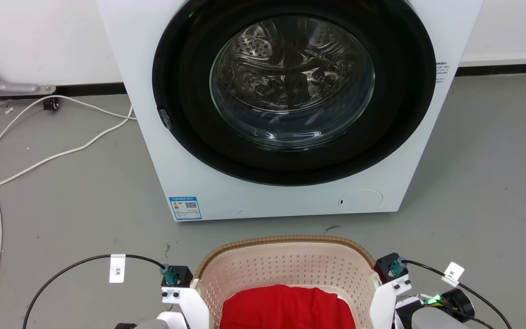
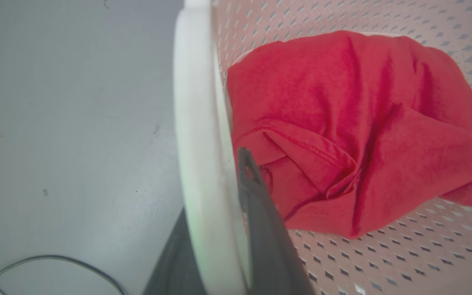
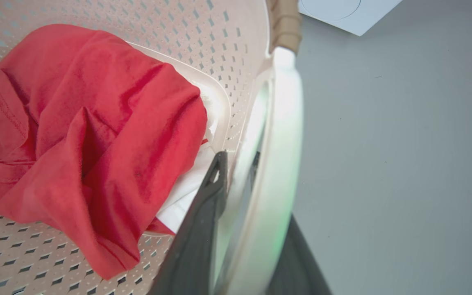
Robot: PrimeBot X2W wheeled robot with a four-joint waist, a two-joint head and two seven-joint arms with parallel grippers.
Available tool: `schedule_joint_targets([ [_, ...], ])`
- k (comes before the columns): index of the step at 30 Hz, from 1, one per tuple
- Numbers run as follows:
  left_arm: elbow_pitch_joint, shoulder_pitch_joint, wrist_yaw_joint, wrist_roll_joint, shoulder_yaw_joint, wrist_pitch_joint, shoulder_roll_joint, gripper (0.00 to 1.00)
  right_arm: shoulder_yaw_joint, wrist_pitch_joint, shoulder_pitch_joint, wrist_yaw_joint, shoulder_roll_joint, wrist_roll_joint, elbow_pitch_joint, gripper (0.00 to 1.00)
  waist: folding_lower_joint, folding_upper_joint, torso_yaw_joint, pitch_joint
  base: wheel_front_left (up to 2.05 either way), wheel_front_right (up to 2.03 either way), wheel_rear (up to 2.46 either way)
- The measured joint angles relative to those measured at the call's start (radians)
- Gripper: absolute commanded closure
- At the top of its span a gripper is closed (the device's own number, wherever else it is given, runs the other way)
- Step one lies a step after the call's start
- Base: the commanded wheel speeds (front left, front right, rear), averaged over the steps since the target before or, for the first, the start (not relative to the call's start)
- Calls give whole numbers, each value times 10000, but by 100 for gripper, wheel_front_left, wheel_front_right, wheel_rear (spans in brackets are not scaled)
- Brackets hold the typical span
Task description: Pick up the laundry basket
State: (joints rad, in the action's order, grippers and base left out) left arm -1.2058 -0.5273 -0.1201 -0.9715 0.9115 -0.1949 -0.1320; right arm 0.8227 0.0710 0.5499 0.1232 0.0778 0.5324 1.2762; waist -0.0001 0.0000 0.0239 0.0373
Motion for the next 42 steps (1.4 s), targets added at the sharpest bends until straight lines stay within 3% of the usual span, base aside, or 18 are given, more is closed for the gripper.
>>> schedule_joint_targets([
  [42, -550, -198, -19, -690, 899, 1315, 81, 100, 777, -1156, 12, 0, 38, 1158, 174, 100, 2, 0, 65, 5, 0, 0, 0],
])
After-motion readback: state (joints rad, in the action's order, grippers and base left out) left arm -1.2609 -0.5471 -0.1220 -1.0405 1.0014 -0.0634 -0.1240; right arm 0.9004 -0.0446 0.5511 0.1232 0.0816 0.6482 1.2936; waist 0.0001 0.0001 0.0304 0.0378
